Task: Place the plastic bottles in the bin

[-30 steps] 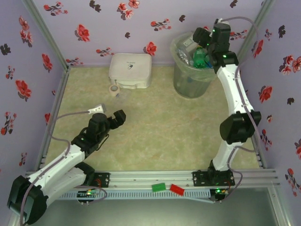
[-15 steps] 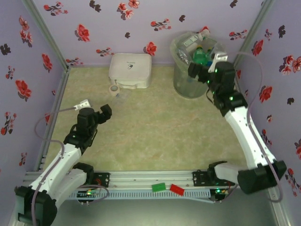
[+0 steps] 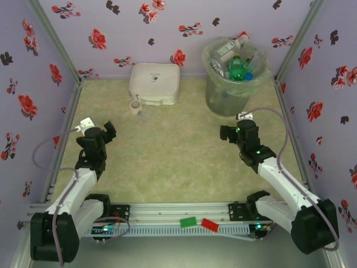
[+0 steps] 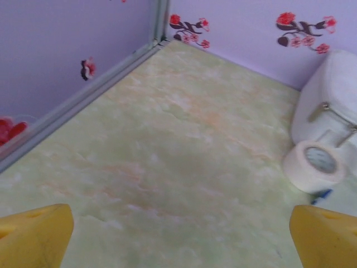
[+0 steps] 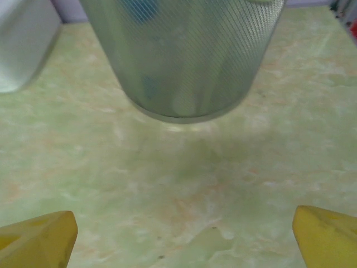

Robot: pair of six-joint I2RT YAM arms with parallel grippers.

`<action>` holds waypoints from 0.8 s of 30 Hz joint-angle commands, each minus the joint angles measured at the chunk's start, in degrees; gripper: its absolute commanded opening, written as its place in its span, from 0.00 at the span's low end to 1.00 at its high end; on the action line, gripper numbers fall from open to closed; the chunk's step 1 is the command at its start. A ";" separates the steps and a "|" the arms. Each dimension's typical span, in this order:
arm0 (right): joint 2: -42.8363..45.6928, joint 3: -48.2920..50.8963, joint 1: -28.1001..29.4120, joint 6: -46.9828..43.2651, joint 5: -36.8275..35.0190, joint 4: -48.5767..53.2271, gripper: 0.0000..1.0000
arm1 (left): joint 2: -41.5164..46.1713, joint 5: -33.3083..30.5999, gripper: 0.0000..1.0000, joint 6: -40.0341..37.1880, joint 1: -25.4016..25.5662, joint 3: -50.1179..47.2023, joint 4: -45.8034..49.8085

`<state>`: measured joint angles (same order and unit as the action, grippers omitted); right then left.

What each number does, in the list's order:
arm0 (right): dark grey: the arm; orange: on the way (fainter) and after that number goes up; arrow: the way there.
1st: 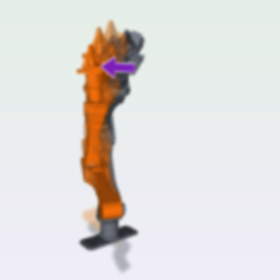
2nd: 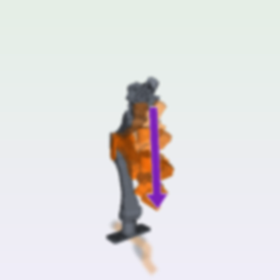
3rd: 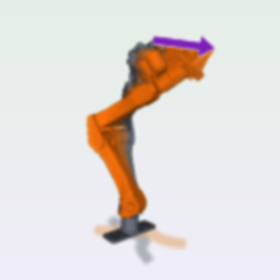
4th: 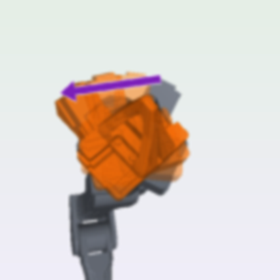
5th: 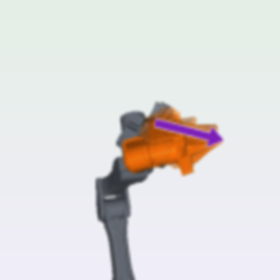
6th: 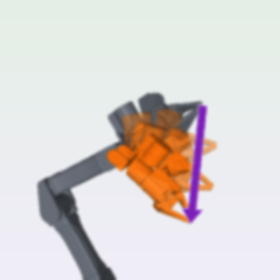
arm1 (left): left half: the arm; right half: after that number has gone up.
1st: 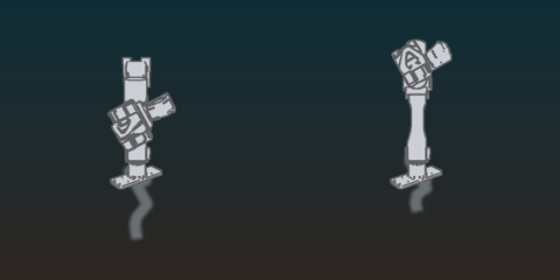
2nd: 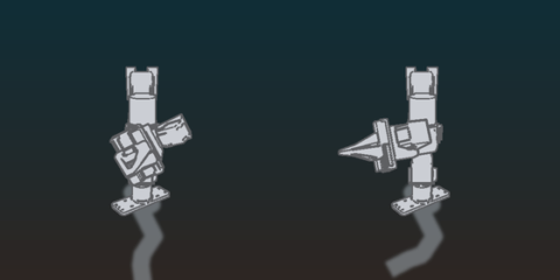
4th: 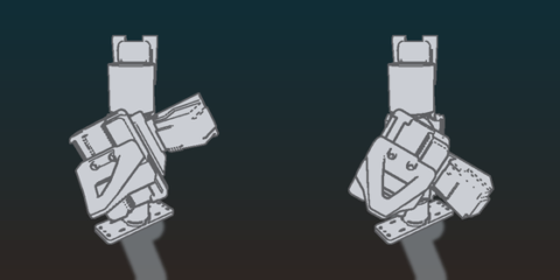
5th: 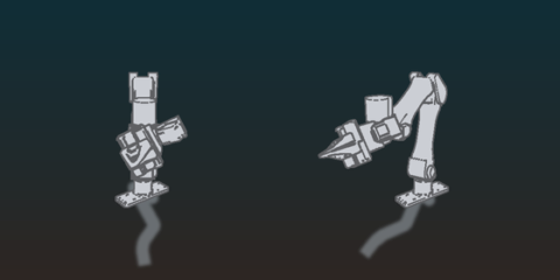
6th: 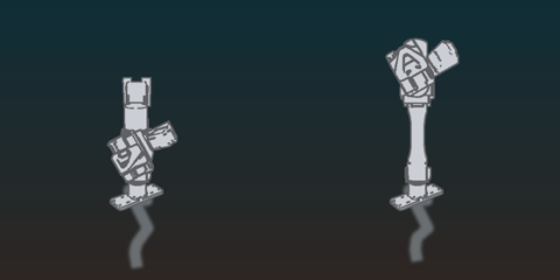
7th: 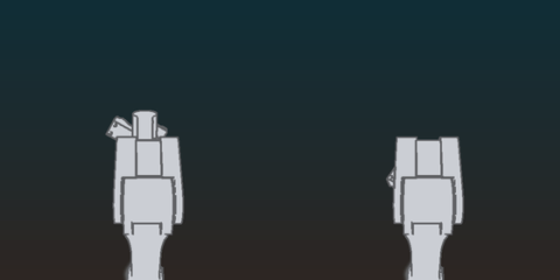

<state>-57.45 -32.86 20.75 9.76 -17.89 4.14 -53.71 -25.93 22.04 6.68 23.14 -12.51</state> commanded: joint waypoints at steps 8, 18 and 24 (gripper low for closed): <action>-19.83 7.69 -11.61 -9.13 2.11 -34.05 1.00 | -13.34 -6.97 1.00 -13.69 -0.53 -7.95 -29.13; -33.09 11.17 -20.31 -4.40 8.79 -57.45 1.00 | -33.22 0.58 1.00 -24.73 0.69 -7.72 -52.48; -31.73 10.73 -20.23 -4.17 6.96 -54.68 1.00 | -37.37 6.80 1.00 -25.28 -0.25 -9.60 -59.15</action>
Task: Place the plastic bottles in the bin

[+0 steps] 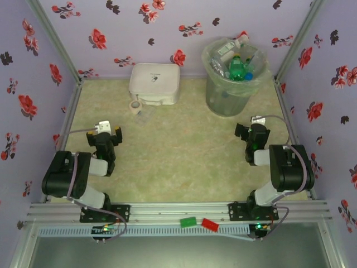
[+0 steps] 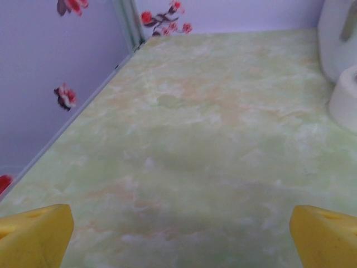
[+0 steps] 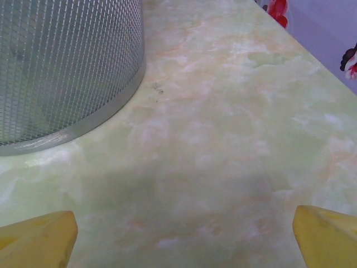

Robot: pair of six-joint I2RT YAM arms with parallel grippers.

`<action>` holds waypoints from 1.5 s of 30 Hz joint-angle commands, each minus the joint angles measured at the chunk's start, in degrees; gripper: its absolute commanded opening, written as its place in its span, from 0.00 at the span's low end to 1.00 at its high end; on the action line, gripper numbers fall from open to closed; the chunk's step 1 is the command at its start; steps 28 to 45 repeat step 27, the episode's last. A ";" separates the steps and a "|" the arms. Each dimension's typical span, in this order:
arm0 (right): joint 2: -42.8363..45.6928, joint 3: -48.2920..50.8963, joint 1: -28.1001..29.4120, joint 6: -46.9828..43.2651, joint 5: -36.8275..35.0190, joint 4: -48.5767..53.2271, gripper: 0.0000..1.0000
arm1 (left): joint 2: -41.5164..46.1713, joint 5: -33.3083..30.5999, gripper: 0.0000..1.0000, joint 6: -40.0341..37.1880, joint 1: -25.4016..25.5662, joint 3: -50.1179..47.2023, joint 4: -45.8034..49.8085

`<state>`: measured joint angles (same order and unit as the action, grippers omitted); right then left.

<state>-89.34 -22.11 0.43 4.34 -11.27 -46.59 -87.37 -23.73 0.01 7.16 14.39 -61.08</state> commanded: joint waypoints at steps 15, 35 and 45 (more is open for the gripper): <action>0.04 -0.04 0.54 0.95 -0.31 -4.21 1.00 | -1.88 5.04 1.00 0.13 -3.15 6.51 5.26; 0.19 0.35 0.61 0.91 -0.57 -4.67 1.00 | -1.87 5.16 1.00 0.16 -3.20 6.53 5.36; 0.19 0.35 0.61 0.91 -0.57 -4.67 1.00 | -1.87 5.16 1.00 0.16 -3.20 6.53 5.36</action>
